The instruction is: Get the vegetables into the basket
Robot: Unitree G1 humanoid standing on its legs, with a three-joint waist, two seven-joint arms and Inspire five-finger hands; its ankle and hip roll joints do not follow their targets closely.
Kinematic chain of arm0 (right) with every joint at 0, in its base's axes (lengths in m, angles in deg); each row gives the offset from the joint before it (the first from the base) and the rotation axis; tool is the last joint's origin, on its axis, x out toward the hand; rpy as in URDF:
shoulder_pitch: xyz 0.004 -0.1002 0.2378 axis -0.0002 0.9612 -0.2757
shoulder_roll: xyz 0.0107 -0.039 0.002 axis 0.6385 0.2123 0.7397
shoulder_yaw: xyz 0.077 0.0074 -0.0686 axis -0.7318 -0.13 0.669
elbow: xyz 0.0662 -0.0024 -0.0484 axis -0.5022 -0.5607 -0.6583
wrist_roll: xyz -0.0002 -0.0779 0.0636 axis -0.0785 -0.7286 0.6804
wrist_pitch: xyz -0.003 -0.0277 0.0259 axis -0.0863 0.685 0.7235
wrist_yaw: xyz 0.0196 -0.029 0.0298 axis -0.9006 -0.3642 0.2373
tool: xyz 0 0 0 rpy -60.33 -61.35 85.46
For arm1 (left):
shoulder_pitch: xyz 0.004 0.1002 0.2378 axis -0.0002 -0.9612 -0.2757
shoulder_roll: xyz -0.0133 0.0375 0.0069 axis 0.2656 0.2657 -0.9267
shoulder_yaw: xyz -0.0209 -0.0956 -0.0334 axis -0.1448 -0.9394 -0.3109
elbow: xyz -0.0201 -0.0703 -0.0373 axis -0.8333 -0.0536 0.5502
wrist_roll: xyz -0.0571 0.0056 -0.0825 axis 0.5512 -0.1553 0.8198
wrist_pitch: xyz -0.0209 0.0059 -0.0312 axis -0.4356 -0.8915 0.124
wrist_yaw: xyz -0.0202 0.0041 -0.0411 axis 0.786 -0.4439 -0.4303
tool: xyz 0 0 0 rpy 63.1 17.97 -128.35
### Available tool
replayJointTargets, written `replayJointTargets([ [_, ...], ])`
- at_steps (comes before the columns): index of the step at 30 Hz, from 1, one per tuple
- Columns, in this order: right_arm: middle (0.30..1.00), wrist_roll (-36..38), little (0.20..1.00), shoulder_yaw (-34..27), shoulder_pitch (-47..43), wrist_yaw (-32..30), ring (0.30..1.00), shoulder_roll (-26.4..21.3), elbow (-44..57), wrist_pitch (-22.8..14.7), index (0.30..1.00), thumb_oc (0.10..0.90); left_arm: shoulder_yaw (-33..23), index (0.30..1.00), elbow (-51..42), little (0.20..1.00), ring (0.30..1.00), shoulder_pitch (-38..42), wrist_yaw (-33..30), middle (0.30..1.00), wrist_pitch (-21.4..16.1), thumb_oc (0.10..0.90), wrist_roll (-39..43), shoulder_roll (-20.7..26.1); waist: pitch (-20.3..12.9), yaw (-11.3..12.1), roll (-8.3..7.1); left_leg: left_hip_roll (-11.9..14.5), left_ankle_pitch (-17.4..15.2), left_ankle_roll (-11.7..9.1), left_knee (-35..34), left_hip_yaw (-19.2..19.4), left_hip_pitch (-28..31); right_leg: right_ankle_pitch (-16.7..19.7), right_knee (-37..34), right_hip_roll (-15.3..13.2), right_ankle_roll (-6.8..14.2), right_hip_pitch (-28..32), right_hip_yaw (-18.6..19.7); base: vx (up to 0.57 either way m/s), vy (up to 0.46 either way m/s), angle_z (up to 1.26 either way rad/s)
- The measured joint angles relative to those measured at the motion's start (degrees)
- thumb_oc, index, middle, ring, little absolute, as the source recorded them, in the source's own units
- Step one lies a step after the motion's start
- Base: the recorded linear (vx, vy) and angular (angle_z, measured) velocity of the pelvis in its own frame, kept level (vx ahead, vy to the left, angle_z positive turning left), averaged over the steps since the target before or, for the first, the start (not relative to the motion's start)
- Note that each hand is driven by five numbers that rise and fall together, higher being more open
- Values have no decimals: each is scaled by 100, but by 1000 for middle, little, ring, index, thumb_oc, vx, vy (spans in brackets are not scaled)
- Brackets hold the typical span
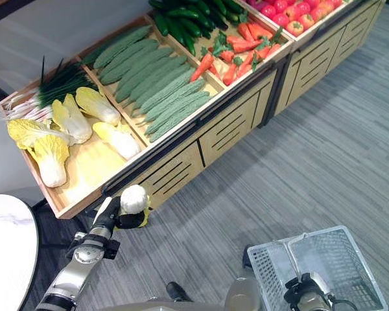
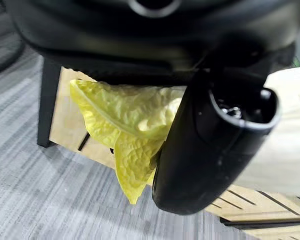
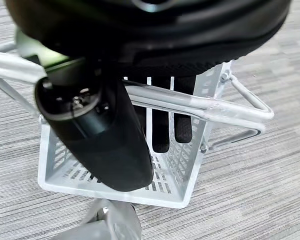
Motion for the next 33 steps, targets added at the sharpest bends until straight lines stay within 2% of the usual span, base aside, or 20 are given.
replayJointTargets([
  [3, 300, 192, 300, -23, -51, -13, 300, -68, -9, -49, 300, 400, 124, 300, 7, 300, 300, 104, -11, 300, -6, 400, 67, -63, 169, -73, 164, 127, 37, -56, 50, 2, -49, -72, 5, 115, -102, -47, -12, 17, -231, -5],
  [10, 300, 222, 300, -182, -187, -30, 300, -28, -117, -107, 300, 400, 180, 300, 212, 300, 300, 128, -38, 300, 2, 400, 224, -124, 352, -63, 245, 421, 152, -122, 408, -69, -31, -176, 8, 373, -262, -79, 171, 39, -200, -21],
  [13, 300, 301, 300, -182, -241, -19, 300, 14, -166, -131, 300, 400, 132, 300, 206, 300, 300, 63, -69, 300, -4, 400, 316, -120, 406, -3, 187, 619, 247, -145, 877, -666, -75, -247, 200, 481, -370, -154, 404, 63, -209, -52],
  [14, 300, 350, 300, -47, -369, -28, 300, 153, -254, -189, 300, 400, -58, 300, 173, 300, 300, -52, -120, 300, -34, 400, 417, -101, 541, 113, -78, 733, 259, -111, 1665, -1315, -206, -345, 473, 579, -551, -266, 818, 119, -309, -134],
  [15, 300, 375, 300, 98, -500, -8, 300, 264, -339, -195, 300, 400, -231, 300, 149, 300, 300, -178, -172, 300, -107, 400, 474, -98, 533, 283, -278, 752, 303, -51, 2132, -1998, -438, -386, 600, 610, -647, -429, 1152, 58, -242, -155],
  [16, 300, 379, 300, 139, -545, -6, 300, 322, -347, -234, 300, 400, -270, 300, 177, 300, 300, -247, -211, 300, -149, 400, 507, -80, 519, 371, -326, 741, 17, -397, 2133, -2423, -488, -390, 573, 631, -735, -456, 1334, 69, -180, -115],
  [17, 300, 382, 300, 141, -566, -9, 300, 337, -344, -260, 300, 400, -281, 300, 170, 300, 300, -296, -218, 300, -143, 400, 509, -90, 538, 334, -376, 704, -275, -628, 2020, -2776, -629, -379, 520, 686, -764, -477, 1499, 52, -65, -96],
  [18, 300, 402, 300, 223, -638, -22, 300, 392, -375, -254, 300, 400, -253, 300, 151, 300, 300, -228, -222, 300, -176, 400, 557, -96, 623, 456, -506, 614, -263, -701, 1178, -2996, -781, -331, 368, 756, -792, -500, 1694, 151, -59, -70],
  [19, 300, 426, 300, 235, -648, -29, 300, 423, -398, -256, 300, 400, -188, 300, 162, 300, 300, -123, -219, 300, -181, 400, 619, -98, 651, 494, -547, 626, -58, -672, 658, -2979, -974, -293, 287, 836, -826, -497, 1710, 123, -10, -71],
  [21, 300, 434, 300, 218, -681, -39, 300, 411, -370, -256, 300, 400, -55, 300, 182, 300, 300, 73, -223, 300, -189, 400, 620, -94, 724, 503, -574, 540, 249, -659, 258, -2951, -1362, -287, 171, 851, -824, -452, 1735, 193, 76, -33],
  [22, 300, 440, 300, 209, -727, -41, 300, 370, -362, -249, 300, 400, -14, 300, 178, 300, 300, 190, -220, 300, -220, 400, 626, -117, 873, 566, -640, 386, 419, -590, -14, -2974, -1486, -288, 141, 827, -823, -405, 1764, 211, 108, -38],
  [23, 300, 440, 300, 234, -776, -53, 300, 343, -344, -244, 300, 400, -9, 300, 196, 300, 300, 230, -220, 300, -231, 400, 652, -117, 962, 547, -657, 225, 411, -595, -175, -3161, -1613, -293, 93, 799, -822, -357, 1880, 247, 180, -70],
  [24, 300, 439, 300, 236, -847, -69, 300, 283, -339, -233, 300, 400, -2, 300, 250, 300, 300, 312, -227, 300, -235, 400, 732, -126, 1115, 603, -740, -117, 348, -565, -189, -3533, -1698, -314, 68, 703, -781, -348, 2074, 80, 101, -75],
  [25, 300, 438, 300, 241, -888, -83, 300, 216, -342, -230, 300, 400, -8, 300, 252, 300, 300, 301, -239, 300, -237, 400, 735, -152, 1144, 630, -690, -233, 189, -536, -189, -3598, -1699, -367, -32, 721, -704, -323, 2208, 110, 132, -109],
  [26, 300, 438, 300, 252, -914, -87, 300, 118, -326, -243, 300, 400, -8, 300, 252, 300, 300, 246, -241, 300, -236, 400, 735, -174, 1182, 693, -586, -296, -154, -416, -196, -3847, -1619, -402, -30, 763, -645, -326, 2357, 2, 89, -147],
  [27, 300, 436, 300, 235, -927, -130, 300, 53, -285, -260, 300, 400, -39, 300, 267, 300, 300, 200, -243, 300, -232, 400, 732, -171, 1267, 857, -503, -397, 119, -50, -157, -3922, -1539, -380, 68, 783, -421, -355, 2371, 17, 92, -136],
  [28, 300, 437, 300, 209, -938, -138, 300, 75, -290, -253, 300, 400, -89, 300, 230, 300, 300, 192, -281, 300, -239, 400, 731, -132, 1328, 878, -499, -398, 164, -15, -89, -3845, -1509, -483, 330, 796, -331, -396, 2187, 15, 184, -104],
  [29, 300, 440, 300, 237, -840, -58, 300, 159, -271, -261, 300, 400, -127, 300, 178, 300, 300, 152, -371, 300, -240, 400, 731, 12, 1372, 864, -569, -492, 266, 82, -17, -3749, -1438, -513, 344, 756, -324, -174, 2227, 24, 127, -50],
  [31, 300, 446, 300, 232, -816, -91, 300, 314, -323, -250, 300, 400, -222, 300, 162, 300, 300, 112, -397, 300, -244, 400, 732, 130, 1397, 852, -615, -687, 286, 396, -1, -3551, -1286, -328, 8, 552, -111, 60, 2382, 71, 236, -33],
  [33, 300, 452, 300, 228, -854, -81, 300, 319, -276, -192, 300, 400, -260, 300, 233, 300, 300, 159, -424, 300, -246, 400, 732, 150, 1403, 803, -633, -792, 253, 509, -42, -3465, -1115, -361, 13, 443, -36, 178, 2415, 102, 279, -15],
])
